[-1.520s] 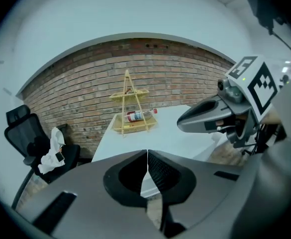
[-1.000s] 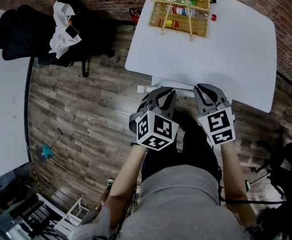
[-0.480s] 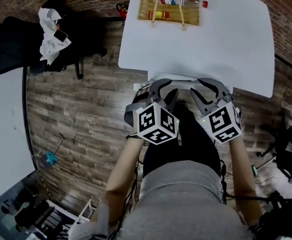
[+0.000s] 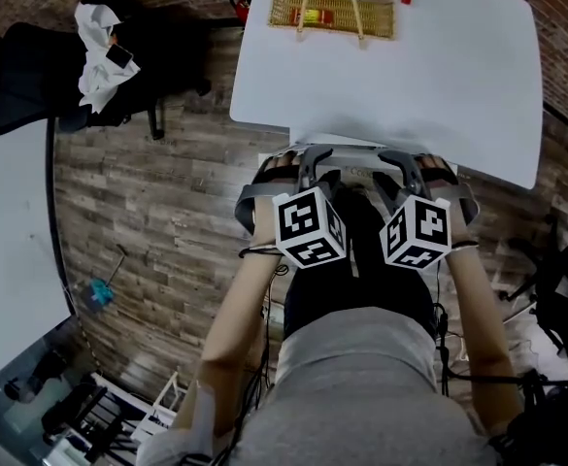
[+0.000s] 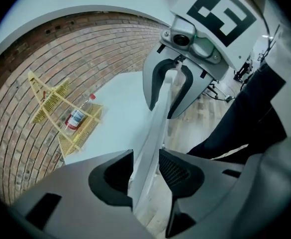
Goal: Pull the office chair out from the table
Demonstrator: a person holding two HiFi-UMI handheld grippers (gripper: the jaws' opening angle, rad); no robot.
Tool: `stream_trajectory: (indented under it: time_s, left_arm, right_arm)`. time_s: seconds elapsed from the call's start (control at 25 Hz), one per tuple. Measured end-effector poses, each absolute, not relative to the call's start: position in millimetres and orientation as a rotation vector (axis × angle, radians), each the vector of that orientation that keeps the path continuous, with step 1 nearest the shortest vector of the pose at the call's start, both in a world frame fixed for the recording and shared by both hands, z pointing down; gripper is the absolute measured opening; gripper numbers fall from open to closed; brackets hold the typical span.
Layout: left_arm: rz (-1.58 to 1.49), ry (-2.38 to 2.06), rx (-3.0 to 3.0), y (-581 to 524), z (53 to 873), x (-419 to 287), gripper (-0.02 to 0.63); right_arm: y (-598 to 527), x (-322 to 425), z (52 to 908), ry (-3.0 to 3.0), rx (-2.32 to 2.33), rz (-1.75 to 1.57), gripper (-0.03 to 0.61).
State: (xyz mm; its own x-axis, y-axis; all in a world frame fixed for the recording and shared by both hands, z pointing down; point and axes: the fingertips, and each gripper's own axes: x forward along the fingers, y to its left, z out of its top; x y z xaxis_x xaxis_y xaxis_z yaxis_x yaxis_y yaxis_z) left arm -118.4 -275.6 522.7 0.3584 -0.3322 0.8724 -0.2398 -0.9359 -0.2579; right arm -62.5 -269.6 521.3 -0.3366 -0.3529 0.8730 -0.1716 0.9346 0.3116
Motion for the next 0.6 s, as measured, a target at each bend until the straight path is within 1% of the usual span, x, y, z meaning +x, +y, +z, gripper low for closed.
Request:
stream_trajectory:
  time_s: [0.2,0.6]
  left_arm:
    - [-1.727,0.409,-2.427,-277,538,-110,0.175]
    - [-1.814,0.282,-2.366,-280,565,-107,0.175]
  right_arm:
    - [-273,-54,534,-1.862,0.355,-0.153,0.156]
    - [-271,-52,562,-1.777,0.26,-0.164,0.155]
